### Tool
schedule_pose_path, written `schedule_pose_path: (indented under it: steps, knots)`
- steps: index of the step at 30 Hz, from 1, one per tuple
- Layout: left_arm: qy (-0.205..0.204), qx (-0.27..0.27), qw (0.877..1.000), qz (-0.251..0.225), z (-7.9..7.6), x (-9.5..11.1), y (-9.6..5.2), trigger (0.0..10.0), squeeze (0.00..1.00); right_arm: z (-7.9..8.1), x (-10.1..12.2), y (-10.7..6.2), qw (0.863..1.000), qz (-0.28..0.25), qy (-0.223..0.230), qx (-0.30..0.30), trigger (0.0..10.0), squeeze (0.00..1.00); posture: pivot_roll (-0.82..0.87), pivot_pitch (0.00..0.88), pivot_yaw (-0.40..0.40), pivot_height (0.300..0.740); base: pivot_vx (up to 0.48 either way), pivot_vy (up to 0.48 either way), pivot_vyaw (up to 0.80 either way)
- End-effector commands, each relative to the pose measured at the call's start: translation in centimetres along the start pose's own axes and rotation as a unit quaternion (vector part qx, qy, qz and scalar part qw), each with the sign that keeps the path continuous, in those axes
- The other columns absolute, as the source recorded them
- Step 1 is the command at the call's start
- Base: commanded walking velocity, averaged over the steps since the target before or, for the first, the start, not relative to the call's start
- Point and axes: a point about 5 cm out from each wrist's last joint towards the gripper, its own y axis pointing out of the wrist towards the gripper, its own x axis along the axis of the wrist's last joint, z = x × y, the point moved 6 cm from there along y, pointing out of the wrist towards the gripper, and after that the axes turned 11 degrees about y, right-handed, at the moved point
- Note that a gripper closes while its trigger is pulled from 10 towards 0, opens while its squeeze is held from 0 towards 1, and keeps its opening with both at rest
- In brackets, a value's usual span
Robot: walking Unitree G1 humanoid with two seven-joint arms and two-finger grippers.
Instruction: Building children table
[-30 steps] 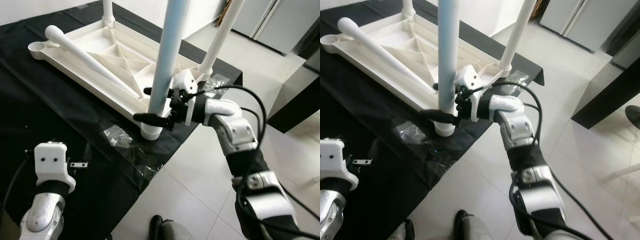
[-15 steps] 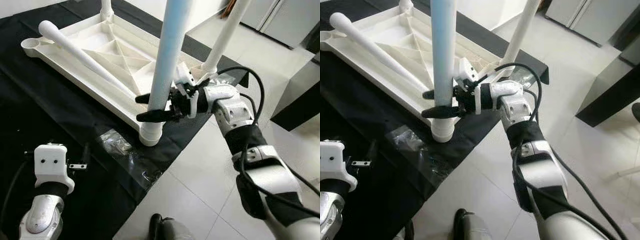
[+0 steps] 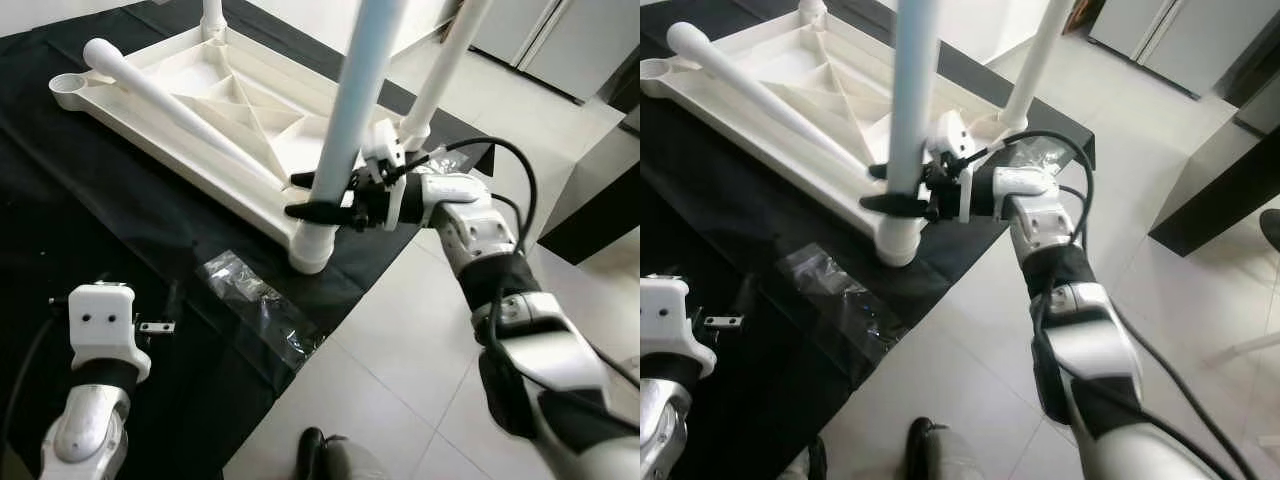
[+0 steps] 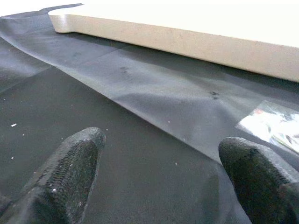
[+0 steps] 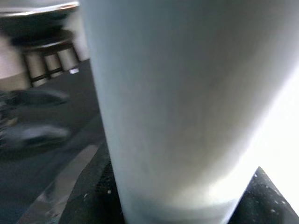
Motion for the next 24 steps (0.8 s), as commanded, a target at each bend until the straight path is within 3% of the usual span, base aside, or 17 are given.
schedule_pose_path:
  steps: [1, 2, 3, 4, 5, 6, 7, 14, 15, 17, 18, 21, 22, 24]
  knots:
    - [-0.002, 0.0, 1.0, 0.013, -0.1, -0.8, -0.2, 10.0, 0.0, -3.8, -2.5, -1.5, 0.969, 0.0, 0.032, -0.245, 0.0, 0.0, -0.04, 0.206, -0.177, 0.74, 0.0, 0.0, 0.0]
    - [-0.003, 0.001, 1.0, 0.014, 0.1, -0.9, 0.0, 10.0, 0.0, -2.6, -6.0, -2.7, 0.933, 0.014, 0.061, -0.355, 0.0, 0.0, -0.04, 0.209, -0.155, 0.74, 0.0, 0.0, 0.0]
    - [-0.003, 0.001, 1.0, 0.014, 0.1, -0.9, 0.0, 10.0, 0.0, -2.6, -6.0, -2.7, 0.933, 0.014, 0.061, -0.355, 0.0, 0.0, -0.04, 0.209, -0.155, 0.74, 0.0, 0.0, 0.0]
    - [-0.001, 0.001, 1.0, 0.013, 0.1, -0.9, 0.1, 10.0, 0.0, -1.2, -8.3, -3.9, 0.903, 0.022, 0.09, -0.419, 0.0, 0.0, -0.05, 0.193, -0.146, 0.74, 0.0, 0.0, 0.0]
    - [-0.001, 0.001, 1.0, 0.013, 0.1, -0.9, 0.1, 10.0, 0.0, -1.2, -8.3, -3.9, 0.903, 0.022, 0.09, -0.419, 0.0, 0.0, -0.05, 0.193, -0.146, 0.74, 0.0, 0.0, 0.0]
    - [-0.001, 0.0, 1.0, 0.013, 0.1, -1.0, 0.3, 10.0, 0.0, -0.1, -8.8, -3.9, 0.898, 0.02, 0.092, -0.431, 0.0, 0.0, -0.06, 0.182, -0.142, 0.74, 0.0, 0.0, 0.0]
    - [-0.004, 0.001, 1.0, 0.014, 0.2, -1.2, 0.5, 10.0, 0.0, 0.5, -8.7, -3.1, 0.907, 0.013, 0.093, -0.411, 0.0, 0.0, -0.06, 0.174, -0.14, 0.74, 0.0, 0.0, 0.0]
    - [-0.01, 0.004, 1.0, 0.015, 0.4, -1.4, 0.8, 10.0, 0.0, -0.2, -8.2, -2.7, 0.906, 0.001, 0.084, -0.414, 0.0, 0.0, -0.06, 0.173, -0.13, 0.74, 0.0, 0.0, 0.0]
    - [-0.009, 0.004, 1.0, 0.015, 0.5, -1.4, 0.9, 10.0, 0.0, -0.4, -8.1, -2.6, 0.906, 0.002, 0.083, -0.416, 10.0, 0.0, -0.05, 0.166, -0.124, 0.74, 0.0, 0.0, 0.0]
    - [-0.007, 0.003, 1.0, 0.014, 0.5, -1.4, 1.1, 10.0, 0.0, -0.4, -7.9, -2.6, 0.904, 0.005, 0.082, -0.418, 10.0, 0.0, -0.04, 0.165, -0.117, 0.74, 0.0, 0.0, 0.0]
    - [-0.006, 0.001, 1.0, 0.014, 0.5, -1.4, 1.2, 10.0, 0.0, -0.6, -7.6, -2.4, 0.909, 0.004, 0.086, -0.409, 10.0, 1.0, -0.04, 0.163, -0.117, 0.74, 0.0, 0.0, 0.0]
    - [-0.005, -0.002, 1.0, 0.014, 0.5, -1.5, 1.4, 10.0, 0.0, -0.2, -6.7, -2.4, 0.906, -0.003, 0.095, -0.413, 10.0, 1.0, -0.03, 0.163, -0.117, 0.74, 0.0, 0.0, 0.0]
    - [-0.005, -0.002, 1.0, 0.014, 0.4, -1.5, 1.4, 10.0, 0.0, 0.2, -5.9, -1.5, 0.923, -0.009, 0.087, -0.374, 10.0, 1.0, -0.03, 0.162, -0.119, 0.74, 0.0, 0.0, 0.0]
    - [-0.005, -0.002, 1.0, 0.014, 0.4, -1.5, 1.4, 10.0, 0.0, 0.2, -5.9, -1.5, 0.923, -0.009, 0.087, -0.374, 10.0, 1.0, -0.03, 0.162, -0.119, 0.74, 0.0, 0.0, 0.0]
